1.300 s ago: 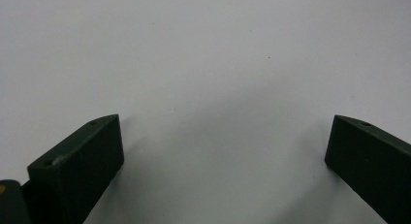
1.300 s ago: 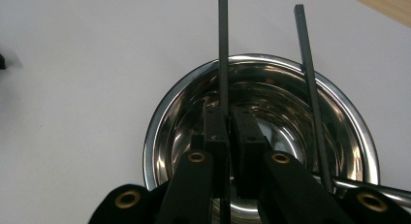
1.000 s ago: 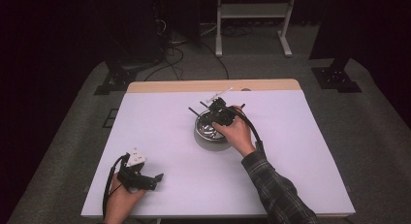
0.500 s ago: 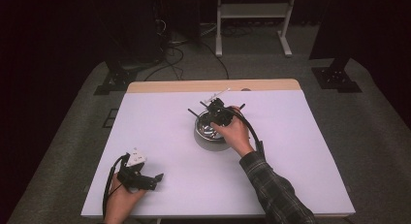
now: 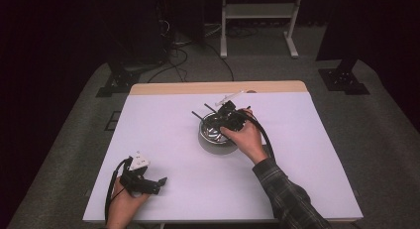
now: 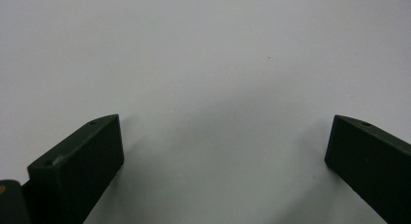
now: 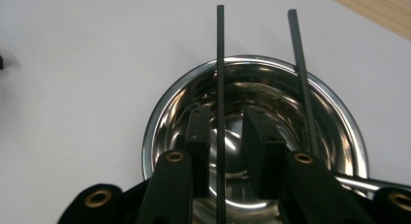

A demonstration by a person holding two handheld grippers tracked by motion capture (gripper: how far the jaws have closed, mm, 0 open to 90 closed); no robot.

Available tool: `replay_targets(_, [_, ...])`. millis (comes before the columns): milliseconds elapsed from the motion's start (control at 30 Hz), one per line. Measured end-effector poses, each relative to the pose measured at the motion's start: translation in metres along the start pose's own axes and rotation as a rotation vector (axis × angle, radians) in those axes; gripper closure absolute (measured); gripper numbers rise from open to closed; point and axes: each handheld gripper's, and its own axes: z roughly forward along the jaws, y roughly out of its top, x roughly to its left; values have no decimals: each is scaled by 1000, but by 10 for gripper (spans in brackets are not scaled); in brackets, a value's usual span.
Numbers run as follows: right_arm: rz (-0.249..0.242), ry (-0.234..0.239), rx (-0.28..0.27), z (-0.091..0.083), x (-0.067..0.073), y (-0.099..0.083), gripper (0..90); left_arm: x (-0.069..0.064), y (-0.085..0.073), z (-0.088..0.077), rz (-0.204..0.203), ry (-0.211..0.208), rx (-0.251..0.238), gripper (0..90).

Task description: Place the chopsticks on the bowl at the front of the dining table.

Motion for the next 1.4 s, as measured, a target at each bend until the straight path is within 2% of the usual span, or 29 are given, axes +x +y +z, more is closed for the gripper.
replay_targets(133, [-2, -5, -10, -14, -3, -8, 799, 0, 0, 0, 3, 2, 0, 0])
replay_targets(367, [1, -28, -17, -35, -14, -23, 857, 0, 0, 0, 1, 0, 2, 0])
replay_targets(633, [33, -54, -36, -55, -31, -42, 843, 0, 0, 0, 4, 1, 3, 0])
replay_targets(1033, [98, -92, -27, -68, -55, -74, 827, 0, 0, 0, 1, -1, 3, 0])
replay_targets(1100, [96, -102, -17, -68, -58, -77, 822, 0, 0, 0, 0, 0, 4, 0])
replay_targets(1400, [111, -107, 15, -62, -66, -92, 810, 0, 0, 0, -1, -1, 3, 0])
